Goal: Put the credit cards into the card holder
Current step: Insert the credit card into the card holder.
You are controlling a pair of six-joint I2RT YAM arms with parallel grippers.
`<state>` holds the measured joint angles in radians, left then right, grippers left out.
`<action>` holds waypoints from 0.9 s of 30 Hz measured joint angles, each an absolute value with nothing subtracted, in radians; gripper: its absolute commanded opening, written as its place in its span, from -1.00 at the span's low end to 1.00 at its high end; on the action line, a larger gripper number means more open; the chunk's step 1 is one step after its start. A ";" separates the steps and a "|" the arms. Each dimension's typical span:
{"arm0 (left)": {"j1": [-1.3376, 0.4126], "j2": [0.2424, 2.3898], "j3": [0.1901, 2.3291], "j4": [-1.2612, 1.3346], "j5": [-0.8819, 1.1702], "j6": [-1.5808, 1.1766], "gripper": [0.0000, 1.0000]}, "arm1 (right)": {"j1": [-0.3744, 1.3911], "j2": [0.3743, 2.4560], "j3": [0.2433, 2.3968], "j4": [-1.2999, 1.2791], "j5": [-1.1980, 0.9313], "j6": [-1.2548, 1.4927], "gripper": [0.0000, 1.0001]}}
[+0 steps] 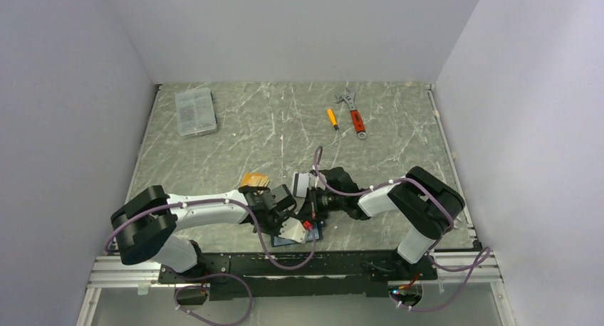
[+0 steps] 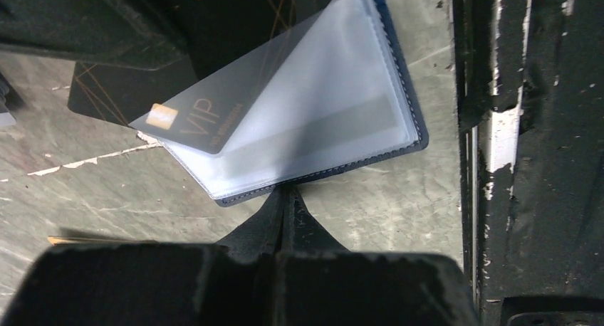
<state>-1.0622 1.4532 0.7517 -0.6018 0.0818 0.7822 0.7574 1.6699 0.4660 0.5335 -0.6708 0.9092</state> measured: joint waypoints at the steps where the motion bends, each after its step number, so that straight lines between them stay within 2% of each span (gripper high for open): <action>1: -1.071 1.452 0.751 -0.602 0.082 0.782 -1.00 | 0.757 1.666 0.462 0.533 -0.670 0.909 -1.00; 27: -1.148 1.517 0.802 -0.644 0.054 0.754 -1.00 | 0.727 1.649 0.406 0.599 -0.659 0.890 -1.00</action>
